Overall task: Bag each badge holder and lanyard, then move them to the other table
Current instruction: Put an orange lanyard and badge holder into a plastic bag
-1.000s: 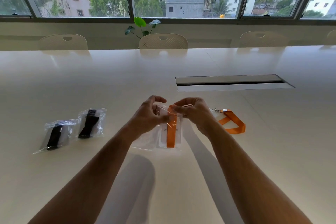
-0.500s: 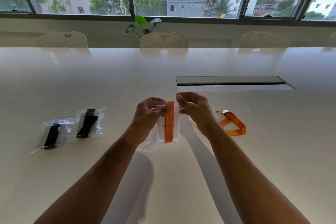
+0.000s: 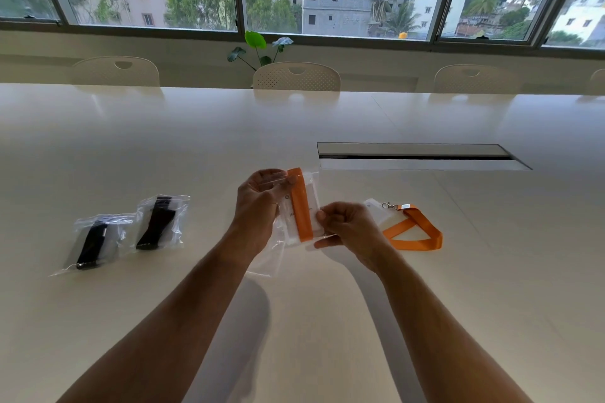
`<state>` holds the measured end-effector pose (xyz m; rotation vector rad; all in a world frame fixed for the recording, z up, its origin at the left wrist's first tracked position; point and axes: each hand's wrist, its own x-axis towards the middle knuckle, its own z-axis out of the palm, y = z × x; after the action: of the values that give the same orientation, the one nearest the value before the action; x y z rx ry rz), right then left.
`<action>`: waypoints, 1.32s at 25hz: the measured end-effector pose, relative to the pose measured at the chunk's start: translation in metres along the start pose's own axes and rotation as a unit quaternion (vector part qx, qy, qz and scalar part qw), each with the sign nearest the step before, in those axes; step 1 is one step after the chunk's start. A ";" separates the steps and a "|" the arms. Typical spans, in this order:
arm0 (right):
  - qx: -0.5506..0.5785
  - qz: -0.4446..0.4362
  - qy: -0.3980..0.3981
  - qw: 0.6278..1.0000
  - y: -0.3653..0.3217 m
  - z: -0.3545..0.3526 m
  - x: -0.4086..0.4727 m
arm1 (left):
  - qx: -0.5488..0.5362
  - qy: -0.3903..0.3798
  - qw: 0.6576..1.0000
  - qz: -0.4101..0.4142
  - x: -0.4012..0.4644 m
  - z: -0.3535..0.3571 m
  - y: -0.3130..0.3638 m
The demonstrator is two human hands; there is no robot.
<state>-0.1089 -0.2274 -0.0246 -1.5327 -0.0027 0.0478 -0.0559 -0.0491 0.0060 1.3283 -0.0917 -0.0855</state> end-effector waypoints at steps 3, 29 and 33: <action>-0.049 -0.028 0.024 0.998 -0.001 0.001 0.000 | 0.001 0.004 1.000 0.000 0.000 0.001 0.000; -0.043 -0.093 0.115 0.988 -0.024 0.015 0.010 | 0.170 -0.092 0.977 0.084 -0.009 -0.004 0.004; -0.066 -0.099 0.115 0.986 -0.022 0.015 0.009 | 0.240 -0.079 0.960 0.122 -0.007 -0.006 0.003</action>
<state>-0.0994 -0.2130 -0.0024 -1.6555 0.0263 -0.2919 -0.0627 -0.0421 0.0072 1.7827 -0.4336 0.0434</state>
